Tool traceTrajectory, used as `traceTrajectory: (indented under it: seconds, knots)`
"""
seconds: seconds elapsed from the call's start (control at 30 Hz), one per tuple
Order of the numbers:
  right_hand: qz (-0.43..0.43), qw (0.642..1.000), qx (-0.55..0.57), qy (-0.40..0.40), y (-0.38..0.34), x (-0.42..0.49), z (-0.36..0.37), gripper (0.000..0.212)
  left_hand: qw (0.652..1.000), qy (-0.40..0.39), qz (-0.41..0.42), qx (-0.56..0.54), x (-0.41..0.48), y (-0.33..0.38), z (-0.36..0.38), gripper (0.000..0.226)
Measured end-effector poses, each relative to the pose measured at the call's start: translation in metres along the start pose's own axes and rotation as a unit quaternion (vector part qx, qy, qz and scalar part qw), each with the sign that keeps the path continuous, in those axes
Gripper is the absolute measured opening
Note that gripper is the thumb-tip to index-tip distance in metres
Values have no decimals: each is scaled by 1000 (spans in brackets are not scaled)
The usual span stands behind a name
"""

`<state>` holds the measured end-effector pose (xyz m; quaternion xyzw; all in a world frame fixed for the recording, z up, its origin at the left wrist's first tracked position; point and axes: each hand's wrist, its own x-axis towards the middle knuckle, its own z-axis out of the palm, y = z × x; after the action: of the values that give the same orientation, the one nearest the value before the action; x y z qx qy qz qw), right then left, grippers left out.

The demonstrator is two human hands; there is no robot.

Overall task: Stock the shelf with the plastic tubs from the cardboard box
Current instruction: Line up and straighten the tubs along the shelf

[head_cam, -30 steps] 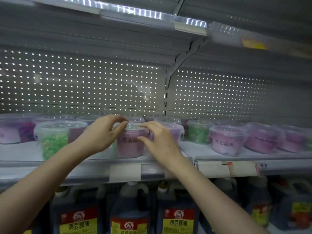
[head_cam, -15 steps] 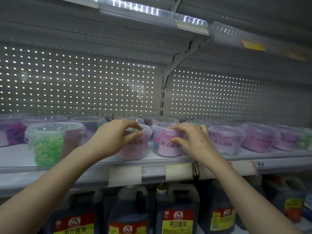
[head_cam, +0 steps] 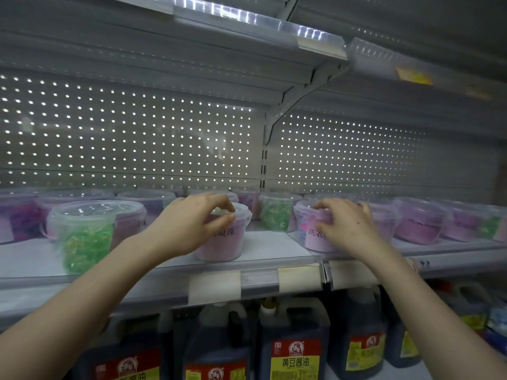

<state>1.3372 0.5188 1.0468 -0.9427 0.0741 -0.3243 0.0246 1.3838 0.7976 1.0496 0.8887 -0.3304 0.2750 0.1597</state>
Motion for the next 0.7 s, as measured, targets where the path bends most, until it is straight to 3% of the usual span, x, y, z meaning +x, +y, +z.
traceTrajectory:
  seconds: [0.17,0.3,0.53,0.7]
  knots:
    - [-56,997,35,48,-37,12,7,33,1000,13,-8,-2,14,12,1,28]
    - [-69,997,32,11,-59,41,15,33,999,25,-31,-1,28,26,1,28]
    - [-54,976,-189,-95,-72,72,38,31,998,32,-56,-26,31,17,4,26]
    - [-81,967,-225,-88,-74,81,43,33,995,51,-54,-66,27,3,5,30]
